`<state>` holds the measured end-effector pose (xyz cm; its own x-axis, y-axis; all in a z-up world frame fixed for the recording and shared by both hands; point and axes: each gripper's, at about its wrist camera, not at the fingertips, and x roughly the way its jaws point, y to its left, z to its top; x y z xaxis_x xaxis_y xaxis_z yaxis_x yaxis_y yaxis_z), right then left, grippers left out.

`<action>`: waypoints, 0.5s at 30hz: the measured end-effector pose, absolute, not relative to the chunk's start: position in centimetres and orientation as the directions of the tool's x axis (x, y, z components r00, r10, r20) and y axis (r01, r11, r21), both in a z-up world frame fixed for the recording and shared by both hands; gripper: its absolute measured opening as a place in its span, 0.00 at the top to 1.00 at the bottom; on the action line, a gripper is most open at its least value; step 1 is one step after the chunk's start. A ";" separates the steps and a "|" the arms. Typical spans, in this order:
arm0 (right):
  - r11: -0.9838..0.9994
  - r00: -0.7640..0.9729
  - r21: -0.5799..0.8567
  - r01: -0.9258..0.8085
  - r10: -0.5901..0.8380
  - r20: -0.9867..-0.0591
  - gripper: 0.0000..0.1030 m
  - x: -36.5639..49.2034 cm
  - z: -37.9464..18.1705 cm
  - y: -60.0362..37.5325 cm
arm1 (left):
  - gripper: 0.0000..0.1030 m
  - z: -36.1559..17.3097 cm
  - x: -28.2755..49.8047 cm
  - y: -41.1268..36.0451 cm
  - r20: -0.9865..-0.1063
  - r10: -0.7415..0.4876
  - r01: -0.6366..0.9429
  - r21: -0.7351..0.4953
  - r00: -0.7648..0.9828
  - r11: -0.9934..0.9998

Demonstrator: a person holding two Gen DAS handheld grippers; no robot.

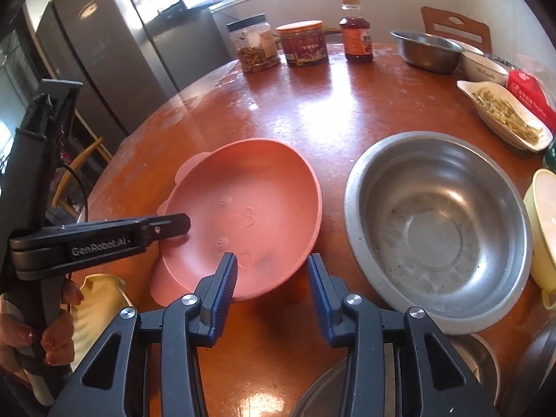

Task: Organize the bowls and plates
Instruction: 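Grasp the pink pig bowl rim with the left tool above the yellow plate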

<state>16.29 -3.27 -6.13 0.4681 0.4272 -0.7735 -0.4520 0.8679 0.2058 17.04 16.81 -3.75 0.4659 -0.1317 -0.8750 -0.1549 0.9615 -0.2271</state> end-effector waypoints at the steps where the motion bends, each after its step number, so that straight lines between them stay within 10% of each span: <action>1: 0.866 0.471 0.202 -0.457 0.428 -0.772 0.59 16.2 -6.0 -3.1 | 0.79 -3.4 16.8 16.9 -0.869 -0.128 -0.154 -0.227 0.478 0.962; 15: 0.829 0.520 0.153 -0.538 0.469 -0.714 0.59 13.0 -3.1 -2.1 | 0.78 0.9 12.4 17.3 -0.821 -0.083 -0.170 -0.214 0.565 0.962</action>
<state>13.02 -2.05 -3.08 0.5197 0.4686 -0.7144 -0.5379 0.8291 0.1525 12.35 17.33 0.92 0.5654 -0.0826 -0.8206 -0.1701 0.9619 -0.2141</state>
